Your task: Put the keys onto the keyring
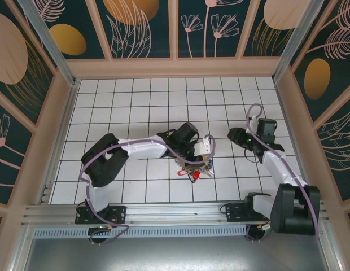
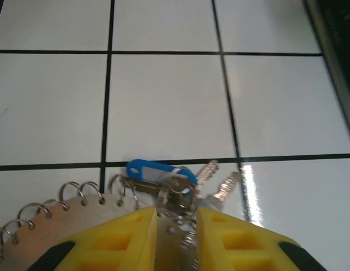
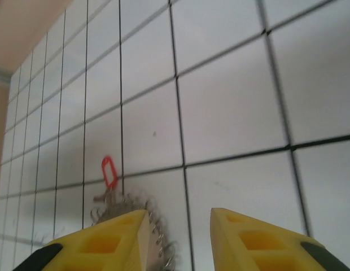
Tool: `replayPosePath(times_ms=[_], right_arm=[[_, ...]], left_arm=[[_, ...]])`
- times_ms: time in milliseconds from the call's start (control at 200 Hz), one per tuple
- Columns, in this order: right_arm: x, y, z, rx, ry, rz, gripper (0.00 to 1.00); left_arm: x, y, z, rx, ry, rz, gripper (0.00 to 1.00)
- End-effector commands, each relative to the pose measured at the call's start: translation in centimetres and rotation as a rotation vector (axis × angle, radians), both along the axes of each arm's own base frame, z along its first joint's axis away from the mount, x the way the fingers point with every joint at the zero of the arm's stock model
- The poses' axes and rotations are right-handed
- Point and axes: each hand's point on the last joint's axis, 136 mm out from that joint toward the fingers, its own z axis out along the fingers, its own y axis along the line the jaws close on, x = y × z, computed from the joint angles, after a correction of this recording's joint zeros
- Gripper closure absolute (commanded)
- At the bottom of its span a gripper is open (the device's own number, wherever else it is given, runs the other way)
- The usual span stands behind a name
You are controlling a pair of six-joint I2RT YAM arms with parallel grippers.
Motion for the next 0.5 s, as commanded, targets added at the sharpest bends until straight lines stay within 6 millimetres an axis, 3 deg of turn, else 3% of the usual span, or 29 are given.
replayPosePath(times_ms=[0,40,85,125,275,410,445,495], right_arm=[[-1.8,3.4,-1.6,0.032,0.082,0.139,0.66],[-2.1,4.4,-2.2,0.014,0.099,0.174,0.66],[-2.2,5.2,-2.8,-0.001,0.118,0.203,0.66],[-2.3,5.8,-3.4,-0.005,0.132,0.223,0.66],[-2.7,7.3,-4.7,-0.01,0.16,0.285,0.66],[-2.9,8.0,-5.5,-0.02,0.186,0.337,0.66],[-2.8,8.2,-5.5,-0.017,0.187,0.353,0.66],[-2.8,8.6,-5.5,-0.01,0.187,0.378,0.66]], left_arm=[[-0.3,-0.4,5.3,-0.18,-0.029,0.033,0.74],[-0.1,0.1,6.0,-0.217,-0.036,0.08,0.74],[0.3,0.6,8.3,-0.287,-0.061,0.136,0.75],[0.5,1.8,8.3,-0.305,-0.054,0.205,0.75],[3.1,6.4,11.0,-0.482,-0.03,0.562,0.73],[6.0,12.7,9.9,-0.567,0.081,1.012,0.59],[6.1,13.9,9.3,-0.578,0.113,1.077,0.51],[6.4,15.6,8.2,-0.577,0.175,1.191,0.29]])
